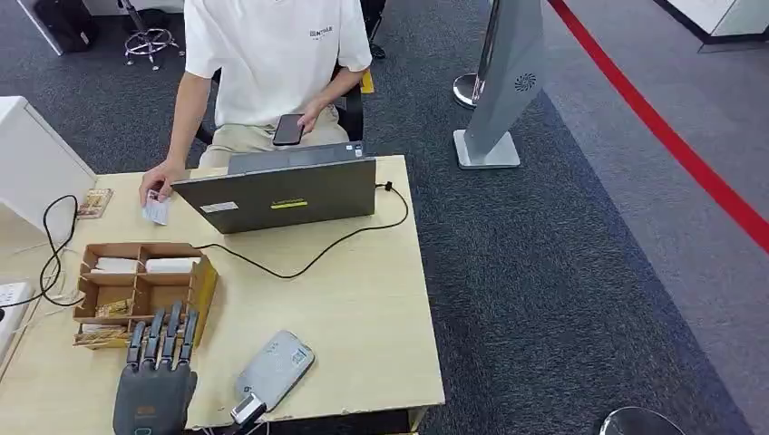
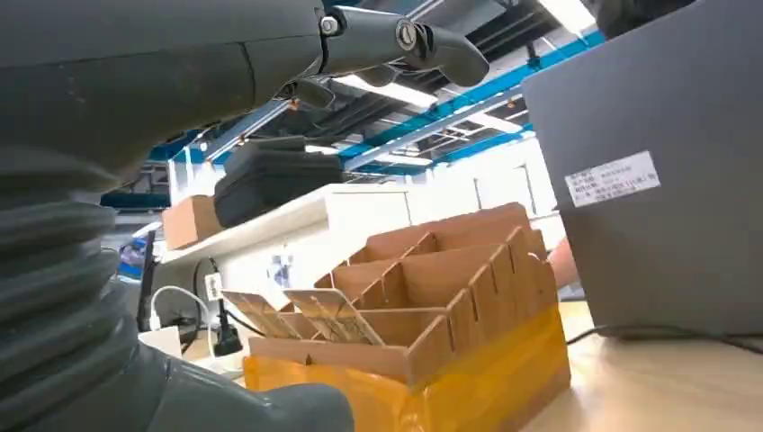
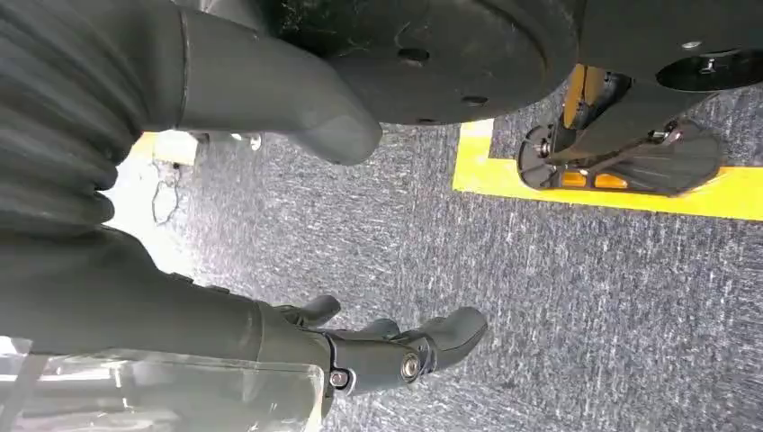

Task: Pass the card to the sensor for recognition and then transmit it.

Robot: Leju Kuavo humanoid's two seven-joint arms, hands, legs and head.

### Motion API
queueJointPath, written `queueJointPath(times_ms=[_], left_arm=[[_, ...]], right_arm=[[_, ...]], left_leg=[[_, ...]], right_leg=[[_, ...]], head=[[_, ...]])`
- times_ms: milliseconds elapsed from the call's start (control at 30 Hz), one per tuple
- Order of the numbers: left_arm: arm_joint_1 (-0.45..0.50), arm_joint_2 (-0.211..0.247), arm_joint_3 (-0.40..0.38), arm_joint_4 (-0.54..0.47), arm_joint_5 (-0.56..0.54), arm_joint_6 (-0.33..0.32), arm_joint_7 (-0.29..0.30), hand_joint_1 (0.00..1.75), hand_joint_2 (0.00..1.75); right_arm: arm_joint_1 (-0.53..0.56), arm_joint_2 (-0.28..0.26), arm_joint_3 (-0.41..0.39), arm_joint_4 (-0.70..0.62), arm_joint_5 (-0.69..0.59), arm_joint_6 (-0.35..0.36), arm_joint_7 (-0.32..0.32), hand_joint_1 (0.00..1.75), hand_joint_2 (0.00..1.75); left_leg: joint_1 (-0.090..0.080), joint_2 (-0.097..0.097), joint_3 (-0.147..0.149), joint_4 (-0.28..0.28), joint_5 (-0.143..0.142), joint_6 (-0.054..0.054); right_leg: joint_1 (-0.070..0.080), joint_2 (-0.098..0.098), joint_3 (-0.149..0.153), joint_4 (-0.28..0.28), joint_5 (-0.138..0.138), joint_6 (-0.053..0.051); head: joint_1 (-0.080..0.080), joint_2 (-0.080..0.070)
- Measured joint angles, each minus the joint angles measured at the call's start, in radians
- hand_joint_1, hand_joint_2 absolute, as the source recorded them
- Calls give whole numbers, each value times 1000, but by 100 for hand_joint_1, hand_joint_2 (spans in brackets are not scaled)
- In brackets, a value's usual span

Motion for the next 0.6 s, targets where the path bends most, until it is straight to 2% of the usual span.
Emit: queueJointPath(times_ms=[200, 333, 433, 600], left_arm=[[4, -4, 44, 7, 0, 10, -35, 0, 175], [-25, -12, 81, 68, 0, 47, -50, 0, 175], [-49, -26, 148, 136, 0, 72, -80, 0, 175], [-65, -50, 247, 203, 0, 78, -117, 0, 175]], right_arm=[[1, 0, 0, 0, 17, 3, -1, 0, 175], [1, -2, 0, 0, 30, 18, 3, 0, 175], [1, -4, 1, 0, 41, 26, -12, 0, 175], [1, -5, 2, 0, 47, 28, -10, 0, 175]], left_leg=[[0, 0, 0, 0, 0, 0], [0, 0, 0, 0, 0, 0], [0, 0, 0, 0, 1, -1], [0, 0, 0, 0, 0, -1]], right_leg=[[0, 0, -2, 0, 0, 0], [0, 0, 0, 0, 0, 0], [0, 0, 0, 1, 1, -1], [0, 0, 0, 1, 1, -1]], head=[[0, 0], [0, 0], [0, 0], [0, 0]])
